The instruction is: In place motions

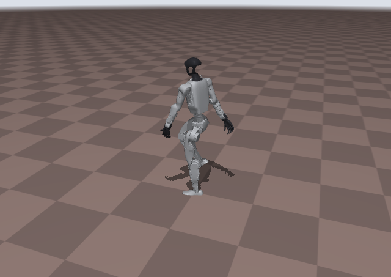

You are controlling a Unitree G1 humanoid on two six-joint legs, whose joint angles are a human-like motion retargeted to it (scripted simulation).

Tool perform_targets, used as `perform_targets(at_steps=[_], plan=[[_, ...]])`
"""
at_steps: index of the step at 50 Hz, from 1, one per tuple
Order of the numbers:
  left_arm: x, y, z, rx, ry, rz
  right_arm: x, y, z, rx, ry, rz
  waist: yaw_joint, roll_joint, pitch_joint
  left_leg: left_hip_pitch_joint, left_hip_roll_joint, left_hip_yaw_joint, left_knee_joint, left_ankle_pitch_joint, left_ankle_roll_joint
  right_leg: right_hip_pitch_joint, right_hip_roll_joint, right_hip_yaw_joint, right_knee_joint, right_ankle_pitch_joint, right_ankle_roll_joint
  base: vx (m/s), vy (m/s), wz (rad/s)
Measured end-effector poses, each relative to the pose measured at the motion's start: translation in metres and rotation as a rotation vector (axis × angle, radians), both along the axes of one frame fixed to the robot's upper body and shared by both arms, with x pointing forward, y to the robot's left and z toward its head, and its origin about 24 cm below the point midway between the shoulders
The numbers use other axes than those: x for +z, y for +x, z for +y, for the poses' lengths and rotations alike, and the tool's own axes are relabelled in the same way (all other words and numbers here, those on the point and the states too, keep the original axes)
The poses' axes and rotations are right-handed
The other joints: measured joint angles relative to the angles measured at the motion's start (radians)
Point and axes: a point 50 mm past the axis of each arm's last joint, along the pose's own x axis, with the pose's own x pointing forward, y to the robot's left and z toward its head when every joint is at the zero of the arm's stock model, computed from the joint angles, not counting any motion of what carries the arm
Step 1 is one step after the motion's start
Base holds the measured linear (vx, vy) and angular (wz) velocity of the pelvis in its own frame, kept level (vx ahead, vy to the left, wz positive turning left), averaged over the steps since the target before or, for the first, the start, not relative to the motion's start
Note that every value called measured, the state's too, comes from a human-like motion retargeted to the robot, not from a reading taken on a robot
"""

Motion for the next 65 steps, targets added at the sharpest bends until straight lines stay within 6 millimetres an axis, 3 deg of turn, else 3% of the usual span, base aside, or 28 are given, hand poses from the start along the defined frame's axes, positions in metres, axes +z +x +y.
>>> perform_targets(at_steps=[5, 7, 10, 12, 15, 17, 18, 19, 22, 23, 25, 28, 30, 33, 35, 38, 42, 45, 47, 48, 50, 52, 53, 55, 57, 60, 63, 65], plan=[[0.019, 0.028, 0.000, 0.061, 0.049, -0.211, 0.030, -0.091, 0.001, -0.247, -0.247, 0.116, -0.058, 0.039, -0.148, -0.078, 0.020, 0.019, -0.030, 0.026, -0.004, -0.228, 0.033, 0.025, 0.100, -0.076, 0.016, 0.31, -0.08, -0.07], [0.020, 0.031, -0.008, 0.022, 0.047, -0.235, 0.038, -0.107, 0.005, -0.354, -0.280, 0.145, -0.013, 0.032, -0.178, -0.078, 0.002, 0.025, -0.036, 0.026, -0.002, -0.177, 0.014, 0.024, 0.027, -0.077, -0.007, 0.15, 0.00, -0.44], [0.014, 0.024, -0.014, -0.026, 0.052, -0.205, 0.037, -0.106, 0.008, -0.363, -0.294, 0.155, 0.026, 0.006, -0.160, -0.035, -0.024, 0.045, -0.047, 0.023, -0.007, 0.038, 0.026, 0.032, -0.209, -0.043, -0.015, 0.01, 0.05, -0.50], [0.000, 0.002, -0.013, -0.060, 0.068, -0.127, 0.027, -0.086, 0.006, -0.301, -0.263, 0.123, 0.066, -0.042, -0.135, 0.039, -0.066, 0.101, -0.053, 0.007, -0.014, 0.266, 0.041, 0.065, -0.445, -0.028, -0.023, 0.17, 0.05, -0.74], [-0.033, -0.060, -0.021, -0.066, 0.064, 0.069, 0.012, -0.055, 0.009, -0.192, -0.160, 0.050, 0.058, -0.041, -0.151, 0.064, -0.075, 0.080, -0.010, -0.027, -0.021, 0.621, 0.089, 0.022, -0.968, 0.060, -0.031, 0.29, 0.02, 0.21], [-0.052, -0.115, -0.028, -0.040, 0.041, 0.233, 0.001, -0.024, 0.013, -0.114, -0.080, -0.026, 0.065, -0.054, -0.154, 0.061, -0.100, 0.058, 0.067, -0.021, -0.016, 0.828, 0.101, -0.018, -1.287, -0.128, -0.052, 0.23, -0.03, 0.00], [-0.059, -0.145, -0.029, -0.011, 0.030, 0.322, -0.005, -0.005, 0.015, -0.068, -0.043, -0.068, 0.089, -0.070, -0.157, 0.059, -0.102, 0.099, 0.125, 0.021, -0.025, 0.902, 0.063, -0.129, -1.402, -0.184, -0.125, 0.09, -0.09, -0.61], [-0.062, -0.173, -0.029, 0.020, 0.023, 0.414, -0.011, 0.018, 0.020, -0.031, 0.002, -0.121, 0.110, -0.097, -0.174, 0.011, -0.104, 0.142, 0.225, 0.117, -0.020, 0.937, 0.020, -0.159, -1.483, -0.187, -0.131, -0.04, -0.17, -0.57], [-0.062, -0.237, -0.031, 0.171, 0.025, 0.656, -0.024, 0.115, 0.043, 0.063, 0.152, -0.381, 0.134, -0.135, -0.194, -0.347, -0.050, 0.087, 0.673, 0.392, 0.060, 0.889, -0.041, -0.214, -1.555, -0.132, -0.100, -0.43, -0.18, 0.83], [-0.061, -0.248, -0.031, 0.269, 0.030, 0.702, -0.022, 0.157, 0.050, 0.114, 0.195, -0.508, 0.187, -0.151, -0.155, -0.445, 0.004, 0.130, 0.833, 0.347, 0.120, 0.878, -0.051, -0.188, -1.552, -0.122, -0.102, -0.60, -0.20, -0.18], [-0.057, -0.275, -0.028, 0.465, -0.010, 0.775, -0.004, 0.237, 0.061, 0.248, 0.260, -0.748, 0.233, -0.179, -0.056, -0.579, 0.105, 0.161, 1.095, 0.249, 0.168, 0.896, -0.039, -0.179, -1.554, -0.114, -0.138, -0.48, -0.22, -0.54], [-0.049, -0.314, -0.037, 0.614, -0.127, 0.872, 0.037, 0.319, 0.075, 0.479, 0.258, -1.032, 0.288, -0.231, -0.010, -0.816, 0.178, 0.157, 1.380, 0.140, 0.210, 0.870, -0.074, -0.130, -1.522, -0.127, -0.165, -0.07, -0.33, -0.60], [-0.040, -0.348, -0.041, 0.648, -0.131, 0.944, 0.056, 0.345, 0.081, 0.585, 0.218, -1.160, 0.299, -0.240, -0.040, -0.987, 0.185, 0.101, 1.513, 0.090, 0.211, 0.839, -0.064, -0.126, -1.509, -0.131, -0.197, 0.31, -0.19, -0.20], [-0.024, -0.390, -0.042, 0.656, -0.103, 1.037, 0.070, 0.359, 0.089, 0.638, 0.194, -1.272, 0.320, -0.265, -0.094, -1.111, 0.148, 0.103, 1.558, 0.078, 0.211, 0.796, -0.092, -0.116, -1.472, -0.136, -0.212, 0.29, 0.06, -0.03], [-0.019, -0.401, -0.042, 0.653, -0.104, 1.064, 0.077, 0.368, 0.096, 0.633, 0.210, -1.312, 0.327, -0.268, -0.089, -1.094, 0.135, 0.117, 1.521, 0.088, 0.210, 0.799, -0.102, -0.118, -1.459, -0.140, -0.207, -0.02, 0.12, 0.07], [-0.023, -0.392, -0.041, 0.647, -0.099, 1.059, 0.080, 0.372, 0.103, 0.596, 0.259, -1.326, 0.316, -0.241, -0.061, -0.948, 0.141, 0.119, 1.417, 0.095, 0.210, 0.846, -0.080, -0.139, -1.478, -0.144, -0.198, -0.06, 0.10, 0.18], [-0.030, -0.375, -0.041, 0.614, -0.097, 1.018, 0.050, 0.334, 0.104, 0.524, 0.306, -1.223, 0.274, -0.191, -0.121, -0.588, 0.052, 0.131, 1.044, 0.149, 0.166, 0.883, -0.063, -0.161, -1.492, -0.153, -0.155, 0.24, 0.27, 0.19], [-0.038, -0.358, -0.044, 0.575, -0.091, 0.965, 0.011, 0.271, 0.096, 0.469, 0.293, -1.029, 0.257, -0.172, -0.182, -0.240, -0.115, 0.076, 0.533, 0.270, 0.037, 0.897, -0.054, -0.131, -1.461, -0.180, -0.131, 0.36, 0.14, -0.50], [-0.045, -0.334, -0.041, 0.533, -0.059, 0.899, -0.010, 0.219, 0.082, 0.431, 0.293, -0.849, 0.244, -0.115, -0.198, -0.023, -0.147, 0.048, 0.203, 0.139, -0.016, 0.895, 0.005, -0.126, -1.392, -0.178, -0.124, 0.37, 0.09, -0.42], [-0.049, -0.320, -0.040, 0.503, -0.042, 0.864, -0.018, 0.190, 0.071, 0.417, 0.292, -0.743, 0.232, -0.092, -0.203, 0.065, -0.135, 0.080, 0.097, -0.012, -0.014, 0.888, 0.019, -0.134, -1.332, -0.150, -0.114, 0.35, 0.16, 0.16], [-0.057, -0.287, -0.044, 0.442, -0.048, 0.787, -0.025, 0.132, 0.046, 0.424, 0.279, -0.498, 0.141, -0.033, -0.269, 0.100, -0.089, 0.153, -0.044, -0.037, -0.020, 0.742, 0.000, -0.193, -1.087, 0.024, -0.073, 0.15, 0.16, 0.83], [-0.062, -0.226, -0.037, 0.364, -0.065, 0.642, -0.024, 0.091, 0.030, 0.415, 0.216, -0.292, 0.073, -0.019, -0.256, 0.015, -0.063, 0.069, -0.034, 0.002, -0.029, 0.474, -0.060, -0.131, -0.672, 0.122, -0.039, -0.33, 0.10, 0.51], [-0.061, -0.191, -0.029, 0.305, -0.052, 0.547, -0.021, 0.073, 0.024, 0.374, 0.165, -0.221, 0.075, -0.018, -0.189, 0.023, -0.066, 0.009, -0.035, 0.017, -0.010, 0.390, 0.025, 0.006, -0.538, 0.124, 0.014, -0.53, 0.13, 0.16], [-0.049, -0.114, -0.012, 0.177, -0.009, 0.331, -0.013, 0.046, 0.010, 0.261, 0.077, -0.122, 0.038, -0.029, -0.083, 0.055, -0.056, 0.050, -0.045, 0.029, -0.004, 0.249, -0.016, 0.029, -0.257, 0.060, 0.007, -0.62, 0.14, 0.54], [-0.027, -0.054, 0.004, 0.044, 0.044, 0.148, -0.004, 0.016, 0.002, 0.135, 0.069, -0.022, -0.021, 0.003, -0.031, 0.036, -0.005, 0.023, -0.039, 0.034, -0.009, 0.095, -0.023, 0.000, -0.037, -0.006, 0.007, -0.40, 0.09, 0.89], [-0.005, -0.015, 0.016, -0.073, 0.127, -0.002, 0.011, -0.038, 0.004, 0.002, 0.042, 0.135, -0.076, 0.029, -0.073, -0.017, 0.013, -0.005, -0.043, 0.047, -0.011, -0.082, -0.013, 0.008, 0.128, -0.064, 0.016, 0.12, -0.02, 0.32], [-0.002, -0.010, 0.014, -0.119, 0.170, -0.068, 0.029, -0.087, 0.007, -0.113, -0.046, 0.202, -0.069, 0.050, -0.194, -0.064, 0.026, 0.054, -0.054, 0.051, -0.023, -0.153, -0.008, 0.012, 0.142, -0.094, 0.017, 0.38, -0.08, -0.09], [0.001, -0.005, 0.005, -0.151, 0.170, -0.104, 0.034, -0.100, 0.012, -0.190, -0.074, 0.201, -0.026, 0.049, -0.229, -0.074, 0.020, 0.064, -0.054, 0.048, -0.023, -0.119, 0.001, 0.016, 0.084, -0.099, 0.011, 0.10, 0.01, -0.41]])
